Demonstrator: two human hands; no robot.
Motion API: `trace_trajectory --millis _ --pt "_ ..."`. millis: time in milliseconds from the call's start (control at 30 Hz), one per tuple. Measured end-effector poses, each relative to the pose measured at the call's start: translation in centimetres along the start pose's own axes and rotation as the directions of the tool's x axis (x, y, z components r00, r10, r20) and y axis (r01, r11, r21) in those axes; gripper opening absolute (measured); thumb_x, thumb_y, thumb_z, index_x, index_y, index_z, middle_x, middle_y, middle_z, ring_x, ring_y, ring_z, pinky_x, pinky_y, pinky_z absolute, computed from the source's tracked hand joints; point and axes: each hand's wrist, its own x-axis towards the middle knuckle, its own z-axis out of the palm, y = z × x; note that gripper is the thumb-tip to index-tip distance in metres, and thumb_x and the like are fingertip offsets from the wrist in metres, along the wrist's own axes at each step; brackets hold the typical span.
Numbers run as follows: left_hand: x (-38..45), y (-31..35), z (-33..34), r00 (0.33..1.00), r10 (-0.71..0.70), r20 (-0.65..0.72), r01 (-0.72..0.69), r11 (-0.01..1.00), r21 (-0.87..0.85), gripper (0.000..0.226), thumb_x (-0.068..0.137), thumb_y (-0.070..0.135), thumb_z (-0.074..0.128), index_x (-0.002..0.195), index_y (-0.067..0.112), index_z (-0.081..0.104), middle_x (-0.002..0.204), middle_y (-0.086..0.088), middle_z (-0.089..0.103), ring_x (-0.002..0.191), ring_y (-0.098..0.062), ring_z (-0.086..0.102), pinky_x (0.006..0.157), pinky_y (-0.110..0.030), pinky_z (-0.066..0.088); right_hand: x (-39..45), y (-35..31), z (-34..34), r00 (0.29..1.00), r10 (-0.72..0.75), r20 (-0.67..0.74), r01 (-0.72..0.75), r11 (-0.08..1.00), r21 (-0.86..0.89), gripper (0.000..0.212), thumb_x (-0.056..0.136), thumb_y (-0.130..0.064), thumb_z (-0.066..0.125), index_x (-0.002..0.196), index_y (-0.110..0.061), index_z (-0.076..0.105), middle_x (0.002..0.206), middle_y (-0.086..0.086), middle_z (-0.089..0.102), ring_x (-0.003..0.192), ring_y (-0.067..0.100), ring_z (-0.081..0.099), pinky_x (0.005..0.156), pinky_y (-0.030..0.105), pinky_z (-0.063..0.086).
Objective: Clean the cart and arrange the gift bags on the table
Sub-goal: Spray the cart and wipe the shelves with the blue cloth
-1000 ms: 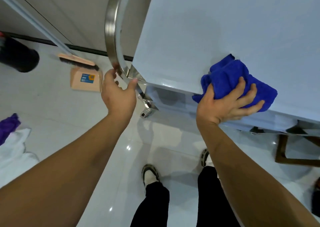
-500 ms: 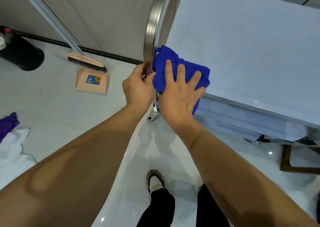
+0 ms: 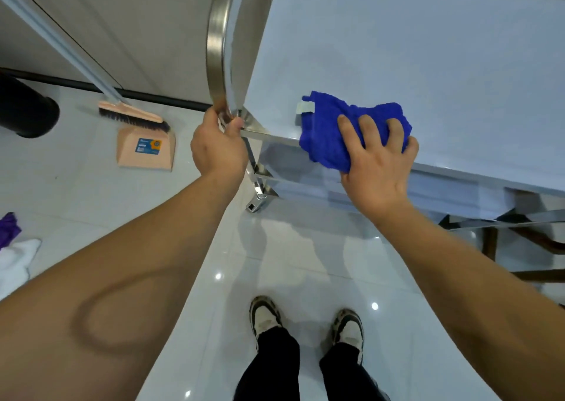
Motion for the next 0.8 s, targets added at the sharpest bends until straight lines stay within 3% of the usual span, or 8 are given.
trace_trajectory --millis 133,233,300,367,467,567,800 --pt "-1.6 0.9 0.7 0.997 -0.061 -0.046 0.067 0.990 0.124 0.039 0.102 0.035 0.056 0.138 0.022 0.051 0.127 -0.007 0.058 0.119 -0.027 0.052 0.096 -0.037 0.042 -2.5 6.1 0.2 0.997 0.071 0.016 -0.071 0.997 0.006 0.079 0.080 -0.021 0.070 0.152 -0.026 0.037 0.145 0.007 0.046 0.128 0.046 0.038 0.095 0.058 0.038" --pt "-4.6 0.7 2.7 0.991 -0.130 0.038 0.122 0.978 0.168 0.048 0.098 0.031 0.061 0.141 0.017 0.045 0.131 -0.012 0.057 0.121 -0.035 0.055 0.093 -0.042 0.045 -4.0 8.8 0.2 0.993 0.110 0.040 -0.111 0.993 0.032 0.083 0.080 -0.020 0.071 0.154 -0.028 0.033 0.149 0.006 0.042 0.133 0.045 0.035 0.098 0.058 0.035" --pt "-7.3 0.2 4.4 0.978 -0.120 0.169 0.076 0.966 0.249 0.047 0.096 0.030 0.061 0.138 0.013 0.049 0.129 -0.013 0.056 0.116 -0.037 0.058 0.087 -0.040 0.046 -4.9 10.5 0.1 0.989 0.136 0.062 -0.138 0.990 0.036 0.089 0.077 -0.019 0.074 0.154 -0.029 0.031 0.152 0.006 0.040 0.136 0.045 0.034 0.099 0.058 0.034" --pt "-9.9 0.0 6.2 0.956 -0.093 0.278 0.007 0.955 0.297 0.047 0.096 0.030 0.060 0.139 0.014 0.052 0.136 -0.013 0.053 0.120 -0.037 0.056 0.091 -0.040 0.047 -6.0 12.2 0.1 0.979 0.194 0.063 -0.196 0.980 0.031 0.092 0.075 -0.017 0.076 0.154 -0.029 0.032 0.153 0.006 0.040 0.135 0.044 0.034 0.095 0.056 0.037" --pt "-12.7 0.0 8.6 0.932 -0.058 0.357 -0.070 0.940 0.335 0.051 0.099 0.030 0.058 0.147 0.017 0.047 0.148 -0.012 0.045 0.131 -0.034 0.048 0.103 -0.040 0.042 -8.2 14.0 -0.1 0.951 0.308 0.017 -0.308 0.947 0.094 0.094 0.070 -0.012 0.080 0.152 -0.029 0.038 0.153 0.007 0.039 0.135 0.045 0.033 0.086 0.055 0.042" --pt "-14.5 -0.3 10.5 0.913 -0.018 0.407 -0.137 0.927 0.350 0.050 0.097 0.027 0.058 0.146 0.017 0.050 0.147 -0.013 0.047 0.131 -0.035 0.047 0.106 -0.042 0.042 -11.0 14.3 -0.2 0.934 0.357 0.029 -0.357 0.920 0.162 0.092 0.066 -0.011 0.083 0.148 -0.026 0.045 0.153 0.009 0.039 0.134 0.047 0.033 0.089 0.058 0.041" --pt "-16.9 -1.8 11.4 0.884 0.000 0.467 -0.205 0.899 0.387 0.050 0.098 0.027 0.060 0.145 0.016 0.050 0.147 -0.012 0.046 0.130 -0.034 0.048 0.104 -0.039 0.042 -18.9 11.5 2.9 0.825 0.381 0.418 -0.499 0.839 0.220 0.071 0.065 -0.009 0.082 0.132 -0.017 0.060 0.128 0.011 0.060 0.115 0.044 0.049 0.082 0.052 0.045"
